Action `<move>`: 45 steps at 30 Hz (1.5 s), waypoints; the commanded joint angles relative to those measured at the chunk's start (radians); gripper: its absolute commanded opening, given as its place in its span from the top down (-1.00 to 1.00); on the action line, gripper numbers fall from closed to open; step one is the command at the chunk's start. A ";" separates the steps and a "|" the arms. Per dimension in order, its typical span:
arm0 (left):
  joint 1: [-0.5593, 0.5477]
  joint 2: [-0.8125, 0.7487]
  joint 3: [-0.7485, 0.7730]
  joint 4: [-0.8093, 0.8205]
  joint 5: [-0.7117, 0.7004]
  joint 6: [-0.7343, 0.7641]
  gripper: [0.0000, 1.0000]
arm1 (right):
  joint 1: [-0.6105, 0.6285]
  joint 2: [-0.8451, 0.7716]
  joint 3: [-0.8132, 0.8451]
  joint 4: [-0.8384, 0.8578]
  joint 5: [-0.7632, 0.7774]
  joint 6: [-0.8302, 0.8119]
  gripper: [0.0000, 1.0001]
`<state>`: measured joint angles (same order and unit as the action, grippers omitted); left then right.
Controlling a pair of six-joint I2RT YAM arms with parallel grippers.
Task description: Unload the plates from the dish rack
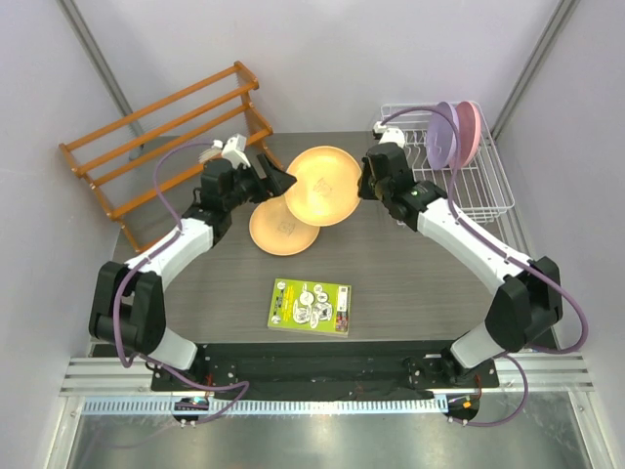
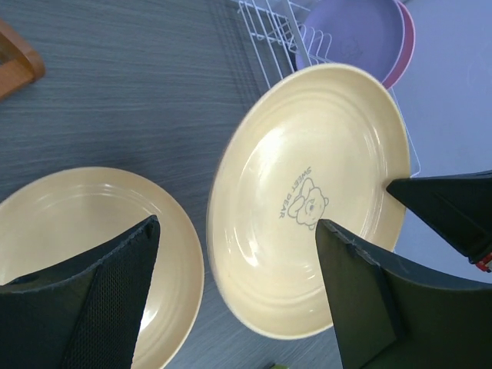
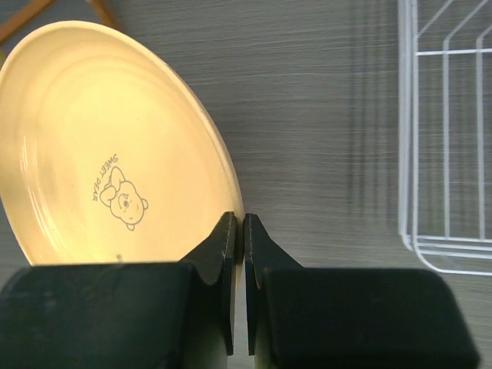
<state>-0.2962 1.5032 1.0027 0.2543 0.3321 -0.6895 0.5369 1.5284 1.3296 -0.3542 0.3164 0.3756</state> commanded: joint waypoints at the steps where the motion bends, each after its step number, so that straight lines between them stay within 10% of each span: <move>1: -0.012 0.003 -0.035 0.085 0.004 -0.019 -0.65 | 0.006 -0.082 -0.023 0.147 -0.141 0.120 0.98; 7: -0.018 -0.008 -0.068 0.094 -0.030 -0.019 -0.44 | 0.005 -0.086 -0.064 0.188 -0.209 0.167 0.98; 12: -0.018 -0.023 -0.067 0.048 -0.082 -0.002 0.73 | 0.006 -0.094 -0.078 0.193 -0.212 0.178 0.98; 15: -0.018 -0.037 -0.061 0.000 -0.120 0.016 1.00 | 0.006 -0.099 -0.084 0.196 -0.192 0.172 0.83; 22: -0.018 -0.054 -0.064 -0.105 -0.220 0.071 1.00 | 0.003 -0.105 -0.073 0.126 -0.047 0.100 0.32; 45: 0.092 0.152 -0.111 -0.133 -0.226 0.056 0.70 | -0.058 -0.139 -0.130 0.072 0.007 0.068 0.31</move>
<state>-0.2020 1.6394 0.8928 0.0578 0.0593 -0.6292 0.4927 1.4120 1.1954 -0.2962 0.3195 0.4538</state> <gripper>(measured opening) 0.120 0.346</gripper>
